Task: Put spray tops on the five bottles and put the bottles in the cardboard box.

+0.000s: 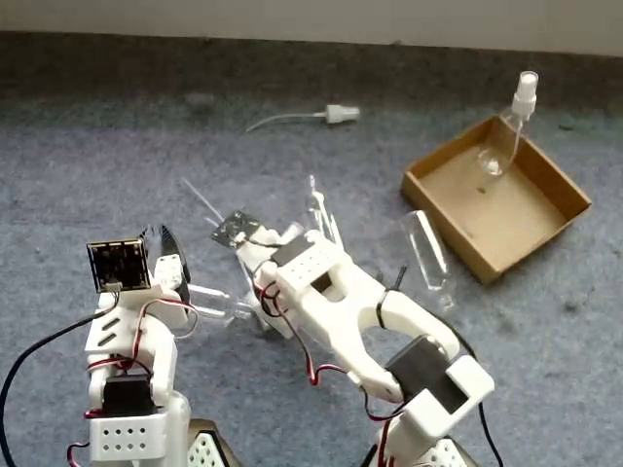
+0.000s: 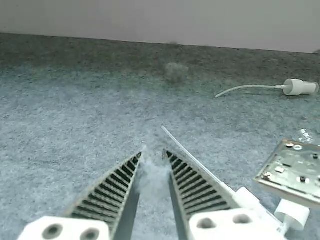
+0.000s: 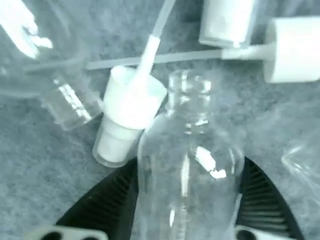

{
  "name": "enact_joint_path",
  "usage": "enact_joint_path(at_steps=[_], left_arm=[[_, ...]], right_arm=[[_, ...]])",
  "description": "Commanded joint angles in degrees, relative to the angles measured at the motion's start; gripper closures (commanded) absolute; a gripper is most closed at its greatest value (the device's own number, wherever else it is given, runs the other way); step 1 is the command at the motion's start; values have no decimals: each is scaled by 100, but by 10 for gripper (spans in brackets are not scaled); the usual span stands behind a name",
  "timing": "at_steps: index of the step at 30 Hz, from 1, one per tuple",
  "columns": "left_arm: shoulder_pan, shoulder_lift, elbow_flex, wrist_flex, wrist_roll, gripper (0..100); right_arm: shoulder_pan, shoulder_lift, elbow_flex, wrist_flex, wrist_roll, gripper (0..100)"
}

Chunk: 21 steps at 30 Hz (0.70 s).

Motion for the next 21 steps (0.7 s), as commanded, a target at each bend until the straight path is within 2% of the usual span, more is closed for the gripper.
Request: enact_joint_path(at_steps=[1, 5, 8, 11, 16, 21], left_arm=[[-31, 4, 101, -176, -62, 989], [163, 13, 101, -158, -325, 989], [312, 22, 101, -158, -668, 992], [330, 22, 101, -158, -695, 992], [330, 22, 101, -158, -695, 990], [338, 22, 101, -158, -695, 990]], right_arm=[[136, -101, -101, -40, 229, 700], [312, -110, -101, -40, 237, 720], [523, -110, -110, -48, 237, 814], [716, -119, -119, -48, 237, 892], [927, -426, -233, 4, 237, 896], [980, -1534, -215, 13, 237, 896]])
